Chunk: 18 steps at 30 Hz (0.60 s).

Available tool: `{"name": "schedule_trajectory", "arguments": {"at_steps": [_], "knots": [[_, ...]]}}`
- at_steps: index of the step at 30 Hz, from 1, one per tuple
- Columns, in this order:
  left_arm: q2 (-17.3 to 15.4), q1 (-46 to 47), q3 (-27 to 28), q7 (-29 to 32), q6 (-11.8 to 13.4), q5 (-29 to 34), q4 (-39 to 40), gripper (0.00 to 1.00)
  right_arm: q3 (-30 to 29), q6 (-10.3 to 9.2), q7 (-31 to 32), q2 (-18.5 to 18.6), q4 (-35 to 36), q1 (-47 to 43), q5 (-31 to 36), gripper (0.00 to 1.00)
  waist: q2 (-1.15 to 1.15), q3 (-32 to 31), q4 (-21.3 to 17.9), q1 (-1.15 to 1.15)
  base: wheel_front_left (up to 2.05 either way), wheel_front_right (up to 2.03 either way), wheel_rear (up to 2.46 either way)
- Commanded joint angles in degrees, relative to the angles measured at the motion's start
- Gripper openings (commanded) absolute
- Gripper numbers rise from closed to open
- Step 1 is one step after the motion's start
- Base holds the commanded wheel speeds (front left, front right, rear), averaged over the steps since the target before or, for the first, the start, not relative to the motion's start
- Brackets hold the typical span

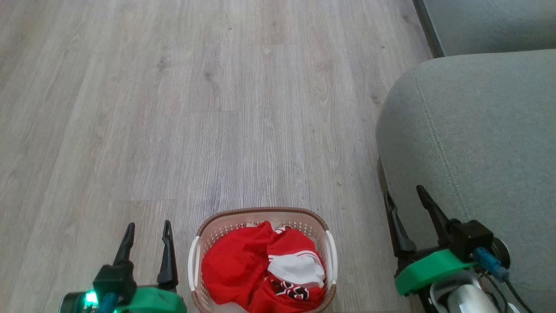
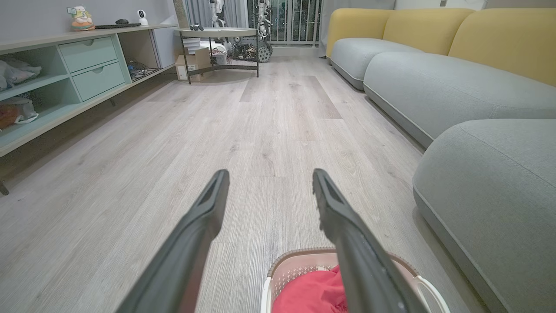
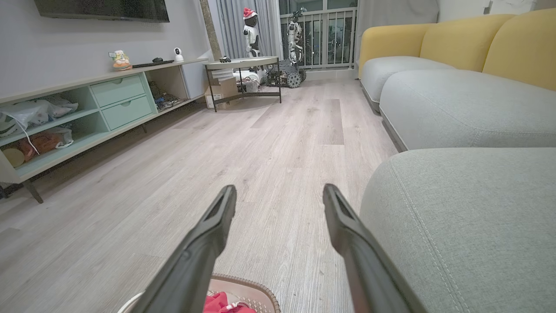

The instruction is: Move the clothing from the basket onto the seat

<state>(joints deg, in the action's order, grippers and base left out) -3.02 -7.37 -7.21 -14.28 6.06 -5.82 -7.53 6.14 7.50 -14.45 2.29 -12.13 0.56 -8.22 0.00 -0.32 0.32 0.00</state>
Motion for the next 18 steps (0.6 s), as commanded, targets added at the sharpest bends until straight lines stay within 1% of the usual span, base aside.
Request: {"name": "schedule_trajectory", "arguments": {"at_steps": [1,10,14,18], "knots": [[0.12,1.56,1.55,-0.72,0.26,-0.34,1.81,1.00,1.42,-0.01,-0.55,0.59,1.63,2.92,-0.47,1.00,0.00,0.08,0.00,0.00,0.00,0.00,0.00],[0.13,1.92,0.82,-0.72,0.02,-0.32,1.44,1.00,0.97,-0.01,-0.55,0.59,2.09,2.92,-0.51,1.00,0.00,1.03,0.14,0.00,0.00,0.00,0.00],[0.13,3.29,-0.57,-0.72,-0.88,0.64,-0.02,1.00,0.27,-0.01,-0.55,0.59,2.86,3.37,-0.30,1.00,0.00,3.21,0.25,0.00,0.00,0.00,0.00],[0.13,6.16,-2.36,-0.72,-1.96,1.39,-2.89,1.00,-0.99,-0.01,-0.55,0.59,4.07,4.60,0.63,1.00,0.00,6.77,0.15,0.00,0.00,0.00,0.00]]}}
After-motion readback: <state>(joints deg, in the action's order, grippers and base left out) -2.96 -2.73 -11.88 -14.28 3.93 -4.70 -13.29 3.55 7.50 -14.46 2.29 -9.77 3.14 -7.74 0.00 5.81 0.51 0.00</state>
